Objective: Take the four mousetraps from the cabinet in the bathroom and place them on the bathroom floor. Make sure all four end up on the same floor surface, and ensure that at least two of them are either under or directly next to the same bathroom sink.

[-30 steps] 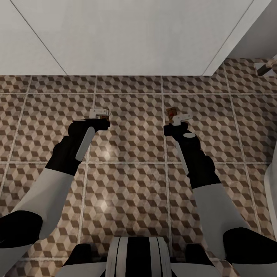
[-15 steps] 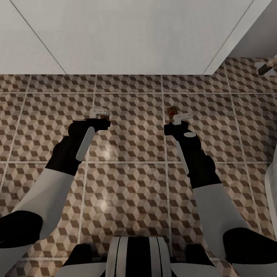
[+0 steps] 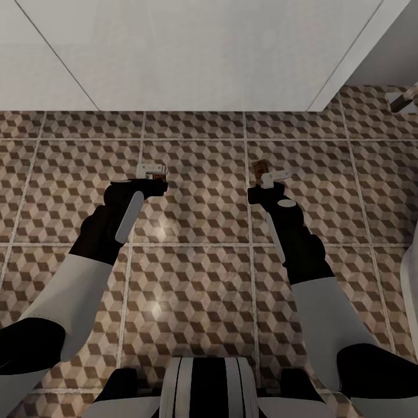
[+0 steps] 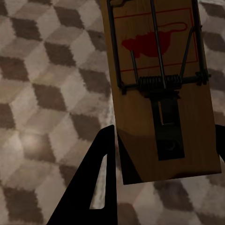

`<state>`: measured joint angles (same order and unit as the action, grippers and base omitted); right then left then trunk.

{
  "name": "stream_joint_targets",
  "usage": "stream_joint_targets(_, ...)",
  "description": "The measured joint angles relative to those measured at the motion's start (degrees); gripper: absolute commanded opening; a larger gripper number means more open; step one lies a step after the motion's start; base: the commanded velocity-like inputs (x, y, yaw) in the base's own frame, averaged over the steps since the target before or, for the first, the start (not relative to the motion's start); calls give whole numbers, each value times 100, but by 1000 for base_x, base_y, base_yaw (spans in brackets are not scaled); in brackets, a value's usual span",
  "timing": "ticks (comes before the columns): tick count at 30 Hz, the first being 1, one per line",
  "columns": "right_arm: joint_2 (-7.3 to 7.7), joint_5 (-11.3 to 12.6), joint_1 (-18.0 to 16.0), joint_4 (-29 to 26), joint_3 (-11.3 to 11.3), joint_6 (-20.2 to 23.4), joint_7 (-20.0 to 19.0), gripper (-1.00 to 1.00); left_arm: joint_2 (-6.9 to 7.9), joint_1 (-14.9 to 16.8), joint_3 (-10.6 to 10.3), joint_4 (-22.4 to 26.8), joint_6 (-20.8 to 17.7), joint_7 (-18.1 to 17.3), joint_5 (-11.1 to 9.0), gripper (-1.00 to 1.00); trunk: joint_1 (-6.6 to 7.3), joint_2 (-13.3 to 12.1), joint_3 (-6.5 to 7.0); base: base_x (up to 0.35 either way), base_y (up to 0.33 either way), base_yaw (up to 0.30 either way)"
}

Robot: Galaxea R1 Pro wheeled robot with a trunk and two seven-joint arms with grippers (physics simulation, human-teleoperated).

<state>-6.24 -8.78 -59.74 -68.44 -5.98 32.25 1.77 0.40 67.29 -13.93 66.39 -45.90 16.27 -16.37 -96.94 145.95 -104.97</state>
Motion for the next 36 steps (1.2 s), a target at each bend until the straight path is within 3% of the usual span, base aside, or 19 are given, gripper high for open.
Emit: stream_joint_targets(36, 2, 0, 2, -6, 0, -1, 0, -100, 0, 0, 0, 0, 0, 0, 0, -100, -93, 48, 0, 0, 0, 0)
